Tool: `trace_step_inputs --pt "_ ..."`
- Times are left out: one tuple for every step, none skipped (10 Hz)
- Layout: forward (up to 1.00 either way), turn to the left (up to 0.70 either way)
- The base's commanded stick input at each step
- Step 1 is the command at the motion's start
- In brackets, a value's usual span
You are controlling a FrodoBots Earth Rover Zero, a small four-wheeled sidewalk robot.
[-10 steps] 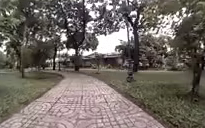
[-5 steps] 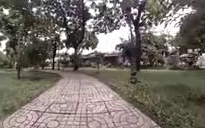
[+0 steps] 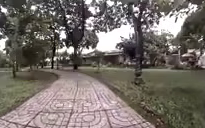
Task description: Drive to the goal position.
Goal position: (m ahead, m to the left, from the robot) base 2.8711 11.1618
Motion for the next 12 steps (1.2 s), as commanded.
trace_step_inputs --pt "0.7 0.0" --pt "0.7 0.0" --pt "0.7 0.0" --pt "0.7 0.0" --pt "0.7 0.0" --pt "0.7 0.0" --pt "0.7 0.0" --pt "0.7 0.0" --pt "0.7 0.0" --pt "0.7 0.01" --pt "0.7 0.18" --pt "0.7 0.0"
